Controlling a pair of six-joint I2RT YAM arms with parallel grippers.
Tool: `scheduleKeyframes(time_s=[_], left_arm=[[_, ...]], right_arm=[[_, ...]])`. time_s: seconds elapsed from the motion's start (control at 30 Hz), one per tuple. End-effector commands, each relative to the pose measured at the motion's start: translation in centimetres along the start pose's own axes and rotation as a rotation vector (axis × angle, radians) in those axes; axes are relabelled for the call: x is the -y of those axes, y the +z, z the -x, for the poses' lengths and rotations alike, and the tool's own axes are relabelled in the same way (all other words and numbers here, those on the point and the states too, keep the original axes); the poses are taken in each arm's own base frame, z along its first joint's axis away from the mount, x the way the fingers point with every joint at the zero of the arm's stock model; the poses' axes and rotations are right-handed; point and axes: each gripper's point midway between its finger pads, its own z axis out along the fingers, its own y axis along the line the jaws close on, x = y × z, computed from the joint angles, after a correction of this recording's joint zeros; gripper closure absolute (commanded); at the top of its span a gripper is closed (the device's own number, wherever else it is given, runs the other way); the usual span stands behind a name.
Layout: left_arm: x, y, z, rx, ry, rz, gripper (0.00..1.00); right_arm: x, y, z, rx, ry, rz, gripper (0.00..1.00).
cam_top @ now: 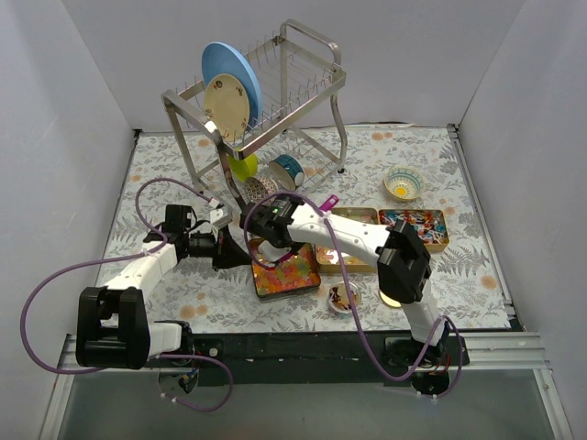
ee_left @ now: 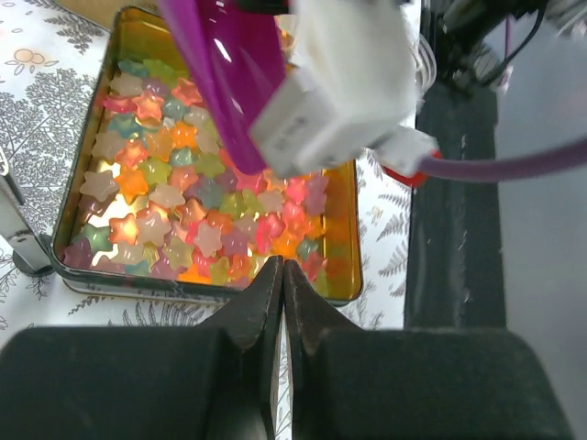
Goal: Pack the candies
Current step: Adjust the spatula.
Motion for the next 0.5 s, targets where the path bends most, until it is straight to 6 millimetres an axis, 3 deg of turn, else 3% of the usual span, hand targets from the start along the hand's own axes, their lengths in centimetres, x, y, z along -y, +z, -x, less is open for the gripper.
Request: scheduleKeyframes(time_s=[0.0, 0.17, 0.47], left_arm=[[0.1, -0.2, 3.4, 0.089, -0.071, -0.005, 1.0], [0.5, -0.5, 3.7, 0.107, -0.118, 0.058, 1.0], [1.1, -0.5, 5.1, 0.168, -0.2, 0.069, 1.0]], right_arm=[[-1.2, -2.5, -0.8, 0.171, 0.185, -0.005, 0.99], [-1.3, -3.8, -0.1, 0.267, 0.305, -0.005, 0.99], [-0.2, -3.5, 1.2, 0.273, 0.355, -0.001, 0.99]])
